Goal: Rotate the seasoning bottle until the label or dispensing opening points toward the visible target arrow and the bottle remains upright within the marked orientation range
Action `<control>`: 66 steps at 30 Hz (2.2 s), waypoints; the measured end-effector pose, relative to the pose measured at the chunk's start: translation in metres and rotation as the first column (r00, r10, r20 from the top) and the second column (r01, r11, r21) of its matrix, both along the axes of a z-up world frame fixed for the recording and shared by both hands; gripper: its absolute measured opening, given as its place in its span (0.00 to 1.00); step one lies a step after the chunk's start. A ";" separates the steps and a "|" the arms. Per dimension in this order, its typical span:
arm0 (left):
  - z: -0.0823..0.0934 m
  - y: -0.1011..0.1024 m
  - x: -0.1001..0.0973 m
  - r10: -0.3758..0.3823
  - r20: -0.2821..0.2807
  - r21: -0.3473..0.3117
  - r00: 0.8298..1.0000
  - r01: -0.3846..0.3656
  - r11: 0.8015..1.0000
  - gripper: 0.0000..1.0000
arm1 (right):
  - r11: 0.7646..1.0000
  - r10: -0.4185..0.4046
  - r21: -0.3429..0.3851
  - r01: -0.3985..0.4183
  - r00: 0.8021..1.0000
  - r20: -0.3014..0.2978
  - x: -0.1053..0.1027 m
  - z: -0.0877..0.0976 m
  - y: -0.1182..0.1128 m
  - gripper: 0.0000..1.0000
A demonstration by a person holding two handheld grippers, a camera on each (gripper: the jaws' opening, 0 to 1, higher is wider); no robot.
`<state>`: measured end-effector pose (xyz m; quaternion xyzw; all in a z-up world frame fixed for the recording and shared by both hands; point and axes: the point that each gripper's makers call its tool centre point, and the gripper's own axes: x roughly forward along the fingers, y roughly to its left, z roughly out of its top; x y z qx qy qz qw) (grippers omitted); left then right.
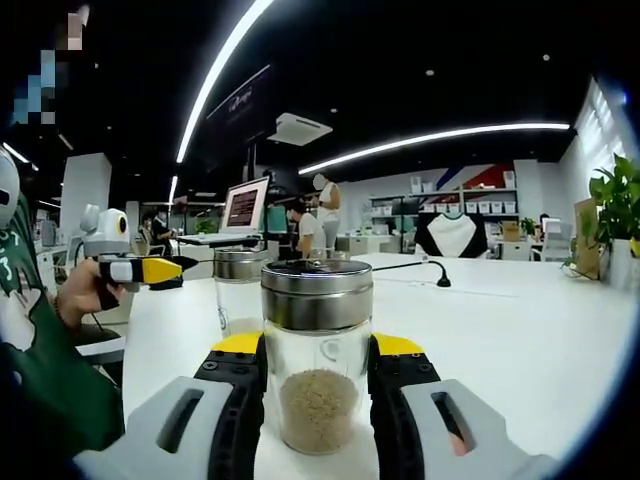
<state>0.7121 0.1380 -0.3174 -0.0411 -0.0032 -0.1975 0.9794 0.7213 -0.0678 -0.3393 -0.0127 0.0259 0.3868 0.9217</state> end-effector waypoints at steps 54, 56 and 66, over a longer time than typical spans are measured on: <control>-0.002 0.000 -0.003 0.004 -0.007 -0.005 1.000 -0.004 1.000 0.89 | 0.918 -0.396 0.004 0.396 0.918 0.014 0.007 -0.002 -0.008 0.38; -0.002 -0.001 -0.003 0.002 -0.005 -0.004 1.000 -0.002 1.000 0.89 | 0.913 -0.408 0.002 0.408 0.913 0.014 0.007 -0.003 -0.008 0.38; -0.002 0.001 -0.003 0.004 -0.004 -0.005 1.000 -0.004 1.000 0.89 | 0.874 -0.486 -0.010 0.486 0.874 0.011 0.009 -0.004 -0.007 0.38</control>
